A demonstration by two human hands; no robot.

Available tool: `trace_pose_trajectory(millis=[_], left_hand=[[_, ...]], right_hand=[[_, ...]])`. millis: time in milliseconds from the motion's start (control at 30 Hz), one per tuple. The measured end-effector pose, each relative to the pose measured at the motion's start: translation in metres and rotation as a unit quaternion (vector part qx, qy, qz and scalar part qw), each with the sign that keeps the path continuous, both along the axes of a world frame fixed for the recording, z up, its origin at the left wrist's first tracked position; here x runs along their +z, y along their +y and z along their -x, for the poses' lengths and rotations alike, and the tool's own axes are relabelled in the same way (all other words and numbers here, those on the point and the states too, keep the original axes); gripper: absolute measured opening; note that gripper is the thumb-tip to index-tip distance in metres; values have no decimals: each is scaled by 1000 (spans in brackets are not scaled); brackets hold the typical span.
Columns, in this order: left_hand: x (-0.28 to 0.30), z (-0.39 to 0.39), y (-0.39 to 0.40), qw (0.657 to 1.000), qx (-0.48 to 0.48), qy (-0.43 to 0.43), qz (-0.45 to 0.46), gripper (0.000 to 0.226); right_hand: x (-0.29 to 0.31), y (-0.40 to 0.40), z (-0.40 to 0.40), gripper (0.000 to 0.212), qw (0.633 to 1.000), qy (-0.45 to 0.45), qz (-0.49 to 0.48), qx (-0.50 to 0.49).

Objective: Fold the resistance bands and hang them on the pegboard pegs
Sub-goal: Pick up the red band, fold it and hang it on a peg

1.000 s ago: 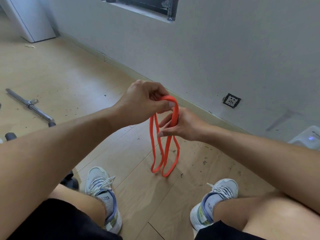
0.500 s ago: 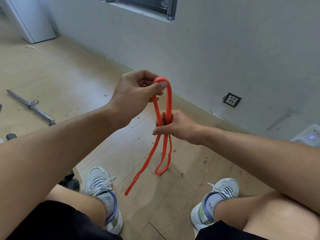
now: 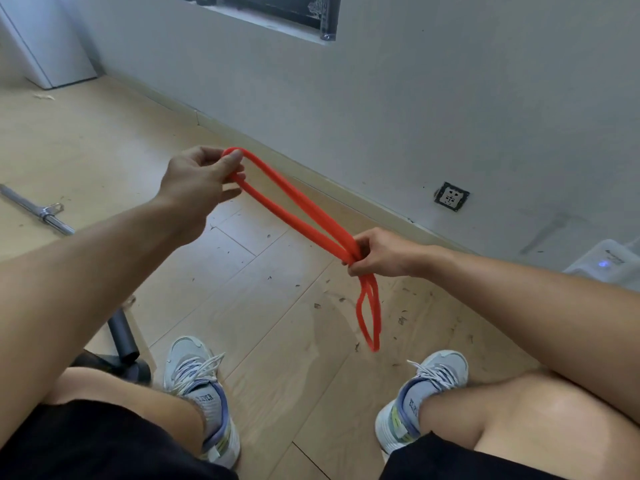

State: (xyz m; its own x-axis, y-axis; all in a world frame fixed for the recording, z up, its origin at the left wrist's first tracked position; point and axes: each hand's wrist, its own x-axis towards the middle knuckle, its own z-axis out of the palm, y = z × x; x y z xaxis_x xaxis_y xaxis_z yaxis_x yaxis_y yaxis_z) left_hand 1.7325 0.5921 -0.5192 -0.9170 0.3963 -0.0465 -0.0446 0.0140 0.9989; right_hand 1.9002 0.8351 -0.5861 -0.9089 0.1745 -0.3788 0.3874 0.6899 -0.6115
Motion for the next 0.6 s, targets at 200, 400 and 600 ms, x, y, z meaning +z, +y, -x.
trace_pose_trajectory(millis=[200,400,600], left_hand=[[-22,20,-20,994,-18,-2,103,9],[-34,27,-27,982,0,-4,190,25],[-45,26,-30,935,-25,42,352,35]], right_hand=[[-2,13,-2,5,998,-44,-53,7],[-1,15,1,5,998,-10,-68,-7],[15,12,1,7,997,51,-52,-22]])
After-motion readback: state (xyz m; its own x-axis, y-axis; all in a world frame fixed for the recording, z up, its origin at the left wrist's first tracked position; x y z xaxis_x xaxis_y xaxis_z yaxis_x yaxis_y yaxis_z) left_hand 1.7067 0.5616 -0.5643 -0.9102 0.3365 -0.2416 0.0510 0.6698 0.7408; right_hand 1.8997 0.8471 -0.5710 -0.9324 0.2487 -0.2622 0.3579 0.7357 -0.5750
